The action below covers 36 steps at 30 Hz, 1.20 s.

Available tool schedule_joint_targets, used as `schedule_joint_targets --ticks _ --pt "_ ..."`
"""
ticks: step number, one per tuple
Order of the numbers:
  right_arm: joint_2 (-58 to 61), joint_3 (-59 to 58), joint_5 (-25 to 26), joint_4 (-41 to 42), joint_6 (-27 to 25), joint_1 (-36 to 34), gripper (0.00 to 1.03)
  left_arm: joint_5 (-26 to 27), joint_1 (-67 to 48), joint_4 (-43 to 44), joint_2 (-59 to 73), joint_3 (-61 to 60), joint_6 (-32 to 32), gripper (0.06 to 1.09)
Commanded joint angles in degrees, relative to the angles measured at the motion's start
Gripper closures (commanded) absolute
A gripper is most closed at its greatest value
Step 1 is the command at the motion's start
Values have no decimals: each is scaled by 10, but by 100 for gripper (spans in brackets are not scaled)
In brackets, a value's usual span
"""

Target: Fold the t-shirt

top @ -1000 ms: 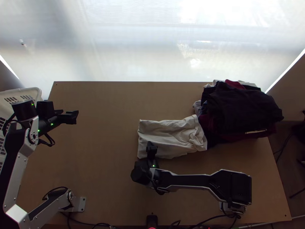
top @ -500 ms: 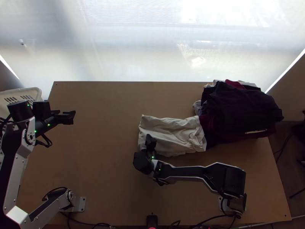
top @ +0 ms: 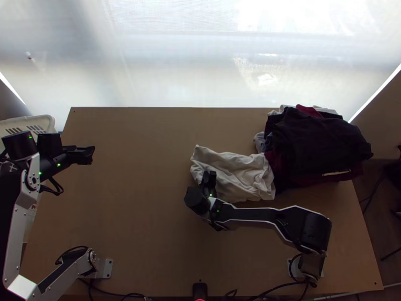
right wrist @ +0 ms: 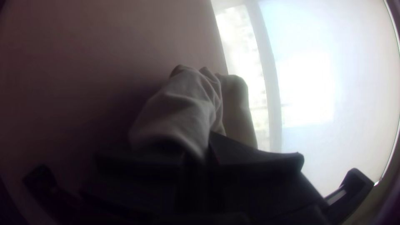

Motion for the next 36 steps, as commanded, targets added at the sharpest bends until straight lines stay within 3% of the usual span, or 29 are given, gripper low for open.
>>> schedule_joint_targets --ticks 1,8,12,21,36 --pt "-113 21 -15 21 -15 -3 100 0 2 -26 2 31 -8 21" --pt "-157 106 -73 22 -98 -28 100 0 1 -41 7 65 -37 21" --pt "-157 185 -110 19 -120 -57 100 0 1 -52 8 89 -57 21" --pt "-139 274 -155 -4 -84 -125 100 -4 11 -72 2 107 -58 21" --pt "-125 302 -121 -24 -74 -156 100 -4 46 -95 -14 102 -57 21"
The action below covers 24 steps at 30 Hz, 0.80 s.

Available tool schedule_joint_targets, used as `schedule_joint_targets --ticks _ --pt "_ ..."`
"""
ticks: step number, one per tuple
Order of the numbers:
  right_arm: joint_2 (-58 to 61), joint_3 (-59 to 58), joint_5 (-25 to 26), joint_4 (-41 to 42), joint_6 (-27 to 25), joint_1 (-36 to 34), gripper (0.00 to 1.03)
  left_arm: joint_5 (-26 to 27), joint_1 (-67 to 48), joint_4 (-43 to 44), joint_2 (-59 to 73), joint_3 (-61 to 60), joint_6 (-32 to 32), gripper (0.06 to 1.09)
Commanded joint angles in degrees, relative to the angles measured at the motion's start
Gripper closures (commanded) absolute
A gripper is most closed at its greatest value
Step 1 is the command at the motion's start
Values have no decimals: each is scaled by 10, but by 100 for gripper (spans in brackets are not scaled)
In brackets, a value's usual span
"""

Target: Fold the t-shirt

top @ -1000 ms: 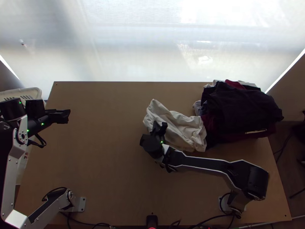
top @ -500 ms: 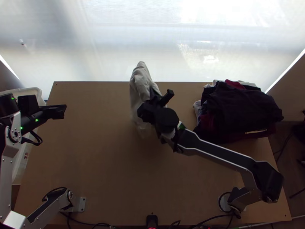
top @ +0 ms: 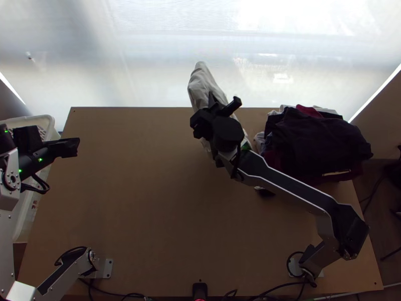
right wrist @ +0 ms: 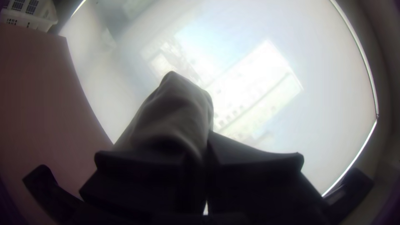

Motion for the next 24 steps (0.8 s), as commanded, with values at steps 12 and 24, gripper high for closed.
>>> schedule_joint_targets --ticks 12,24 --pt "-42 25 19 -25 -17 -79 100 0 7 -13 -8 -2 1 21" --pt "-123 -29 42 -48 -16 -96 100 -3 7 -9 -12 -17 -6 11"
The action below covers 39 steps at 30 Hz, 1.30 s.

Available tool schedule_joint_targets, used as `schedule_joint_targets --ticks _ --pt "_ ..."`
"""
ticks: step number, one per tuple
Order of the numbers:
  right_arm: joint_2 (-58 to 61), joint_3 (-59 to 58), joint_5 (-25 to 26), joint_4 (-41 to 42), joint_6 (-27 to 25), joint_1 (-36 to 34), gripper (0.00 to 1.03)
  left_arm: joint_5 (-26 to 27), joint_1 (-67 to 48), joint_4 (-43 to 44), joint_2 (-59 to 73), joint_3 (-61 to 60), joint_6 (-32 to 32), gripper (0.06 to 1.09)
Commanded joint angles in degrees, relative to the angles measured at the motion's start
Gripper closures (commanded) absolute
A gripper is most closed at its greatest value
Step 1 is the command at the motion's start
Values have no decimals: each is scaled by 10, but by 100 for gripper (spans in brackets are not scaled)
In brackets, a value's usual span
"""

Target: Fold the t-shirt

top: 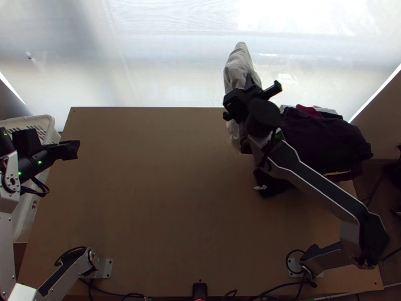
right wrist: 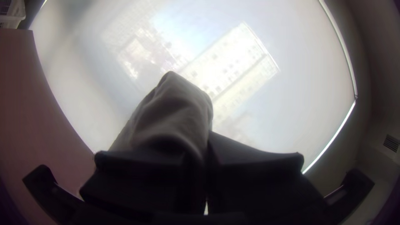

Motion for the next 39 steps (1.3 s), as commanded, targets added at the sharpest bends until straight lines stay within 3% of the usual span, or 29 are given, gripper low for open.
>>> schedule_joint_targets --ticks 1,13,18,23,30,39 --pt "-45 -28 13 -16 2 -14 100 -1 0 2 -3 -9 -2 11" --pt "-99 -24 24 -39 5 -51 100 -1 -2 -2 -13 -14 -2 11" --pt "-149 -42 27 -91 46 -89 100 -1 -4 -7 -16 -12 -2 11" --pt "-191 -104 23 -92 55 -134 100 -2 -10 -6 -13 -13 -2 11" --pt "-222 -150 -25 -101 89 -230 100 -21 -27 -9 -9 -6 5 11" --pt "-242 -213 -144 -114 149 -433 100 -39 -45 -17 -8 -1 5 11"
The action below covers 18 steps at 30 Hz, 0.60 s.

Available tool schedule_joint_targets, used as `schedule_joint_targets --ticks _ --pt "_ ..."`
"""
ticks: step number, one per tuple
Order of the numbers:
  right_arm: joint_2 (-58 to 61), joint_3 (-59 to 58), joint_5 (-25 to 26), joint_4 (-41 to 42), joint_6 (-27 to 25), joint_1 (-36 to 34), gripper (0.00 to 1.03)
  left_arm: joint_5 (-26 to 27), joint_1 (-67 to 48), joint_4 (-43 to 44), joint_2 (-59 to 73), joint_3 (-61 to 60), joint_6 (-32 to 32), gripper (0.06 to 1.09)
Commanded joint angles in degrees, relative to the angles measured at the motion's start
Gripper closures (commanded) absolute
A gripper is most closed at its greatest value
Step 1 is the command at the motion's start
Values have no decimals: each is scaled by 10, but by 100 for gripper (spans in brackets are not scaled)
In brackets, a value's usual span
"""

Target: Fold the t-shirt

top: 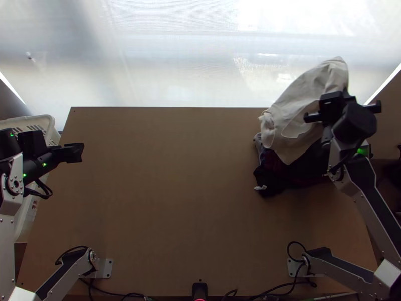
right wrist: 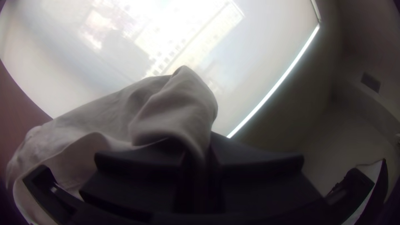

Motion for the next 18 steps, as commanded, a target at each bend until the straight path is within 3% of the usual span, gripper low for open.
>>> schedule_joint_targets --ticks 1,6,18 --pt "-25 -66 -87 -6 43 -154 100 -15 -16 -5 1 5 2 11" --pt "-27 -132 -156 28 55 -239 100 -27 -31 -10 3 10 5 11" --pt "44 -234 -242 114 51 -380 99 -48 -59 -29 3 11 18 11"
